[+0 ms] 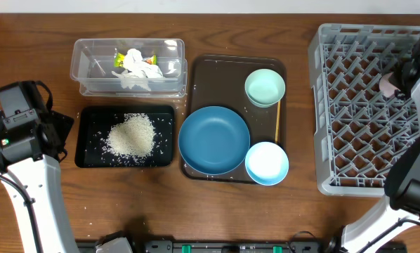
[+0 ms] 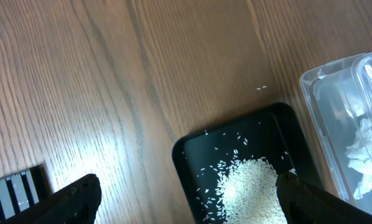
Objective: Sort waste into correct bins and load items into the dishwasher rack
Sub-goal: 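Move the right gripper back left to the green bowl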
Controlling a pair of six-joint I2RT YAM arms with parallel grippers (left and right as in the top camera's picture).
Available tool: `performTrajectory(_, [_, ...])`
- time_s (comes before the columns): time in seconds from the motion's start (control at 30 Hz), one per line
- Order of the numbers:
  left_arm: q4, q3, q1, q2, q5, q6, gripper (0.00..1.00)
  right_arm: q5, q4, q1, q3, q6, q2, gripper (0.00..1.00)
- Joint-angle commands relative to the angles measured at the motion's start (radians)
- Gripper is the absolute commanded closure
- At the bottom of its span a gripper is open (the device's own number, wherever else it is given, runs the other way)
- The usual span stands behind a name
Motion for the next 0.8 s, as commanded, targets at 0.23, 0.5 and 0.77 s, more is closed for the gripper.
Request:
performTrajectory(0.23, [-0.003, -0.001, 0.004, 0.003, -0.005, -0.002, 0.08, -0.608, 0.097, 0.080, -0.005, -0.122, -0.184, 0.48])
performTrajectory(0.5, [-0.003, -0.001, 0.004, 0.003, -0.005, -0.002, 0.08, -0.734, 0.076, 0.253, -0.005, -0.265, -0.159, 0.36])
performTrajectory(0.77, [-0.003, -0.001, 0.004, 0.003, -0.005, -0.002, 0.08, -0.641, 0.083, 0.524, -0.005, -0.266, -0.050, 0.36])
